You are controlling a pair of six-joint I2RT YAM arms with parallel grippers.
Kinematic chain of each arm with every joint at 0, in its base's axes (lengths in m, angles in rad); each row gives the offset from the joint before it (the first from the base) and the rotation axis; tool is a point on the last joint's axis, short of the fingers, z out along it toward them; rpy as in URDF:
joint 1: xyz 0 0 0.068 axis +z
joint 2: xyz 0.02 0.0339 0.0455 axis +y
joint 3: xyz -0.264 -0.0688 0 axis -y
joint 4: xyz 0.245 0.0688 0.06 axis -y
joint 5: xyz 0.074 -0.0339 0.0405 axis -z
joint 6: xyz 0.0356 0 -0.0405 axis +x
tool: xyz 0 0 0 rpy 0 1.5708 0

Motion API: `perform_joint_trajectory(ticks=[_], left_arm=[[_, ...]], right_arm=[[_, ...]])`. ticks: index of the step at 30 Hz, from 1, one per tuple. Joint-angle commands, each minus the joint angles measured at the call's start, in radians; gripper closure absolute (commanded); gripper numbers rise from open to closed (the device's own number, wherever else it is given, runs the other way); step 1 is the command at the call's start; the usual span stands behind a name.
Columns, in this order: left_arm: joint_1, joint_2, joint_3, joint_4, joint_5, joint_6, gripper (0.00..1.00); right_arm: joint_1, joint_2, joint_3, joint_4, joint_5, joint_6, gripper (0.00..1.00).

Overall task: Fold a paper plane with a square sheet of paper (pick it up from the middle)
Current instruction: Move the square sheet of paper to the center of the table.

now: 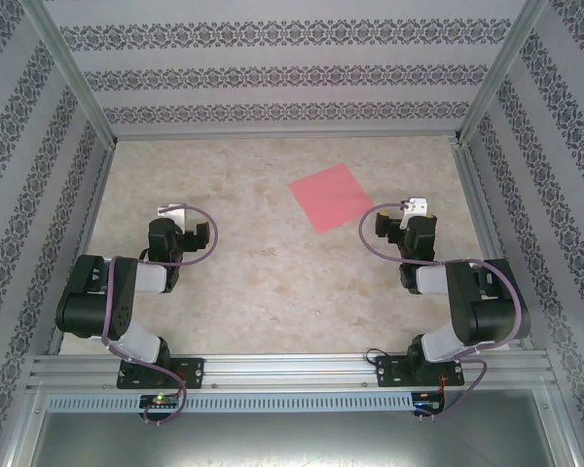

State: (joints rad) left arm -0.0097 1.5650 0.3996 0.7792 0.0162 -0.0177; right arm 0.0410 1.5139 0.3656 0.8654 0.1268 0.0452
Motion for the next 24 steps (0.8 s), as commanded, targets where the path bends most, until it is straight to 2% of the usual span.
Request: perform_joint_trajectory(ticks=[1, 7, 10, 18, 21, 24], left_arm=[[0.013, -0.005, 0.019, 0.04, 0.018, 0.016, 0.0], [0.013, -0.004, 0.019, 0.041, 0.018, 0.016, 0.0], [0.013, -0.004, 0.018, 0.041, 0.018, 0.016, 0.0], [0.013, -0.01, 0.017, 0.043, 0.022, 0.019, 0.0], [0.01, -0.102, 0.046, -0.079, -0.004, 0.016, 0.0], [-0.002, -0.219, 0.09, -0.242, -0.042, 0.007, 0.0]], right_arm=[[-0.006, -0.01, 0.012, 0.034, 0.005, -0.006, 0.02], [-0.006, -0.01, 0.013, 0.031, -0.001, -0.006, 0.02], [-0.022, -0.014, 0.031, -0.006, -0.079, -0.013, 0.02], [-0.027, -0.016, 0.023, 0.005, -0.102, -0.013, 0.02], [-0.026, -0.078, 0.029, -0.035, -0.12, -0.023, 0.02], [-0.012, -0.22, 0.085, -0.263, -0.131, -0.043, 0.03]])
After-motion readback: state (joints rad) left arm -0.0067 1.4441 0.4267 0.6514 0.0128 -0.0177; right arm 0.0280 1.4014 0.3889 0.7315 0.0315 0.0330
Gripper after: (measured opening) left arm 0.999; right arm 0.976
